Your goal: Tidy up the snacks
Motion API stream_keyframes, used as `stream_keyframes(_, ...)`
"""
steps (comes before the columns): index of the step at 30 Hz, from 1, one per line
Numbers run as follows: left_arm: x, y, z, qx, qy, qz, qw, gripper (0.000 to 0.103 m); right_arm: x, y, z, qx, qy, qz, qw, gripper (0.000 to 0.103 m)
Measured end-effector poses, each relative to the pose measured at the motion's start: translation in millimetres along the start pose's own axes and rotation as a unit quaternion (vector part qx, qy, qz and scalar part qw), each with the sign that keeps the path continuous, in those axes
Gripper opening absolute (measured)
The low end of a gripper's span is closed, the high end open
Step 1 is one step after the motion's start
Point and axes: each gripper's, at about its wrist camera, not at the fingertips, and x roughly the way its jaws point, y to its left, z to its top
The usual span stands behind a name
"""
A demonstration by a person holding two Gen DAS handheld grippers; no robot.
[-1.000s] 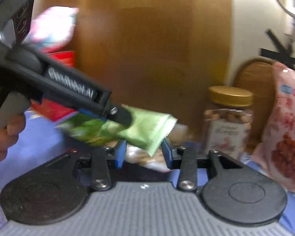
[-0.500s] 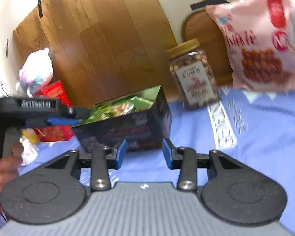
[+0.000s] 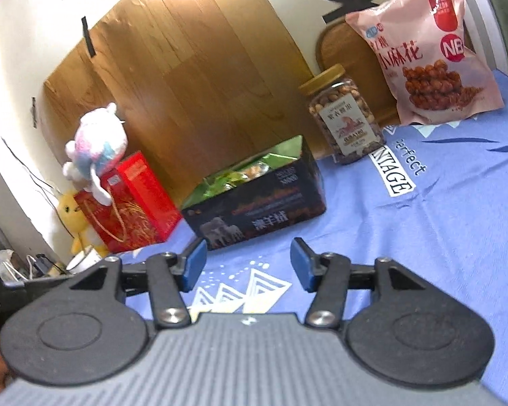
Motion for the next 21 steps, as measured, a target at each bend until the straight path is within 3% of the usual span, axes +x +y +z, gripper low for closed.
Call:
stream_keyframes(8,-17.2,5.8,-6.5,0.005,-0.006,0.045,0.999,0.103,-13.3,12.6,-6.5,0.008,0.0,0.012,1.0,0.077)
stream_keyframes(21,-28.0,-4.9,-9.9,0.028,-0.014,0.064,0.9975,0.103,-26.4,10.6,-8.1,0.022,-0.005,0.018,1.0,0.079)
